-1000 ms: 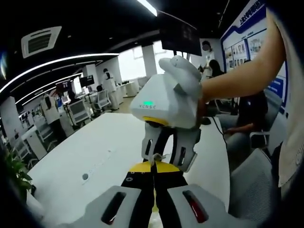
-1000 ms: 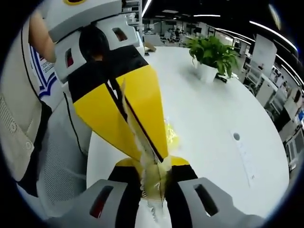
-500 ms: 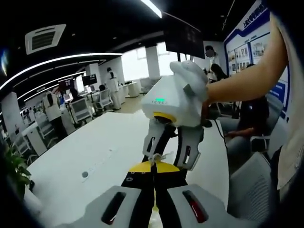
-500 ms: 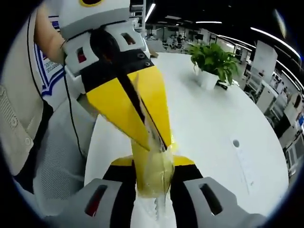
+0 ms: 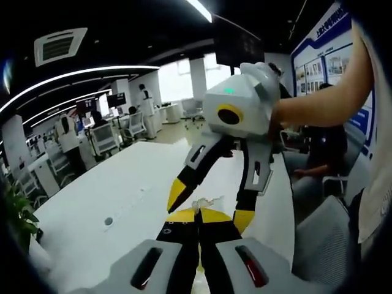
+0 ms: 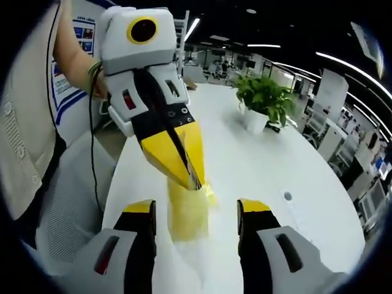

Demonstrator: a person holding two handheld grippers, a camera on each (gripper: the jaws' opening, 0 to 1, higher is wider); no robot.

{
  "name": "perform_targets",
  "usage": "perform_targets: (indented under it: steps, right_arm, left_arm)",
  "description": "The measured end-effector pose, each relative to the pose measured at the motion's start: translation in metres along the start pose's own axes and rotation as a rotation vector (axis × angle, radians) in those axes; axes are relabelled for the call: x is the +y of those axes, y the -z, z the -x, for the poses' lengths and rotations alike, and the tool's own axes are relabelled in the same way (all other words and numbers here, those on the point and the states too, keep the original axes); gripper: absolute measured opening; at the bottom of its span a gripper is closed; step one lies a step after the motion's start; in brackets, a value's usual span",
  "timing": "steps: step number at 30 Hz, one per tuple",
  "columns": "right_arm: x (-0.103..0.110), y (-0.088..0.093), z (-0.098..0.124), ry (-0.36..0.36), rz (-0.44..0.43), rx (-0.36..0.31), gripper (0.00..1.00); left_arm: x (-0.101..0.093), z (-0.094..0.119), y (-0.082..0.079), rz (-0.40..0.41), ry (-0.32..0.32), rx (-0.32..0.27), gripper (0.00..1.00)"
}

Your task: Compare the silicone blocks by pressing each to a similar depth, holding the contact briefly, and releasing to observe deformation and rebound differences across the visible hardness samples.

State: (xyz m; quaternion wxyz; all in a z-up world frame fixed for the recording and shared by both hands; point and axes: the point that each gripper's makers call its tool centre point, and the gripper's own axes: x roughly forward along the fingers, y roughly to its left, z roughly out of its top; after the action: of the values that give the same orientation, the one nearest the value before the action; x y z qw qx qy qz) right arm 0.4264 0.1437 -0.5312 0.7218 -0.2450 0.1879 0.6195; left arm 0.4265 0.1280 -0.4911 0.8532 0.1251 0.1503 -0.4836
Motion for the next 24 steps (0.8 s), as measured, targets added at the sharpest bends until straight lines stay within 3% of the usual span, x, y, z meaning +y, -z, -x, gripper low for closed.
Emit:
perform_targets:
  steps: [11, 19, 24]
  right_arm:
    - [-0.016, -0.027, 0.037, 0.124, -0.11, -0.205, 0.58]
    - [-0.021, -0.026, 0.055, 0.222, -0.127, -0.267, 0.57]
    - [-0.013, -0.029, 0.069, 0.265, -0.136, -0.293, 0.56]
  left_arm:
    - [0.001, -0.003, 0.004, 0.027, -0.002, 0.007, 0.0]
    - [-0.001, -0.007, 0.008, 0.04, -0.001, 0.018, 0.0]
    - [-0.002, -0.01, 0.01, 0.047, 0.003, 0.022, 0.0]
